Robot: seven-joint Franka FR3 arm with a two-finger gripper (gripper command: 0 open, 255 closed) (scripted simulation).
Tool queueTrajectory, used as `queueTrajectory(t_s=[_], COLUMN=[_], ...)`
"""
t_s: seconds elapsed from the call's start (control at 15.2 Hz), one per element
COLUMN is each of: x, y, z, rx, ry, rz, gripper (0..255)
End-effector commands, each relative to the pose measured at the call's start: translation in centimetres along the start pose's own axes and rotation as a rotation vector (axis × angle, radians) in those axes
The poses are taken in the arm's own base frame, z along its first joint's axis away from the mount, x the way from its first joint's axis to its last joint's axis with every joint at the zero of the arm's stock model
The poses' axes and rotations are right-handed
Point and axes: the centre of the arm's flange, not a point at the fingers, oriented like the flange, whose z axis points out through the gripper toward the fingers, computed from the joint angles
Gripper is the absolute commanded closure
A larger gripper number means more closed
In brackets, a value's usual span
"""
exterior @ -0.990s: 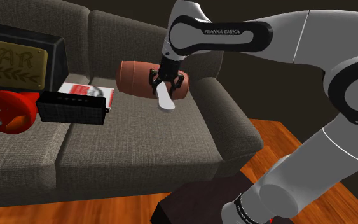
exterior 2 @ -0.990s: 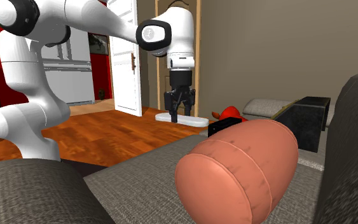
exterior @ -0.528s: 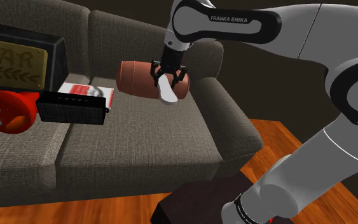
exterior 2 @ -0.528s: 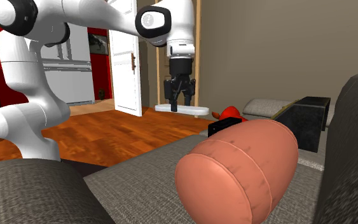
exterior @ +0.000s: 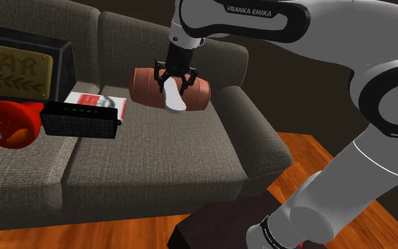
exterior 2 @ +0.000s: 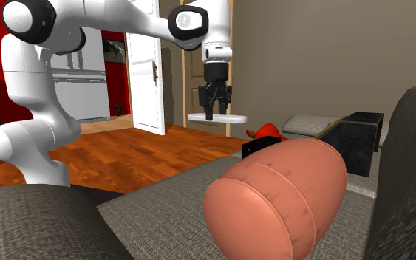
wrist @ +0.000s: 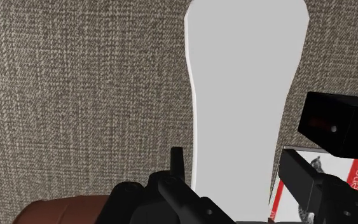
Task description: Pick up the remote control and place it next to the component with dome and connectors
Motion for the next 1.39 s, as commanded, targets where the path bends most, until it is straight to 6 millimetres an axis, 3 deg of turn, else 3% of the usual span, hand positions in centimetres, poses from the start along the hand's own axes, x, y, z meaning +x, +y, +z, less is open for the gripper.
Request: queueTrajectory(t_s=[0.0, 1.12, 1.32], x=[-1.0, -8.5, -8.5], y=[-2.4, -23.7, -23.7], z=[0.1, 0.3, 1.9], rx=[0.000, 0.000, 0.000], ry=[0.000, 0.000, 0.000], rz=[0.001, 0.001, 0.001], gripper=[255, 255, 255])
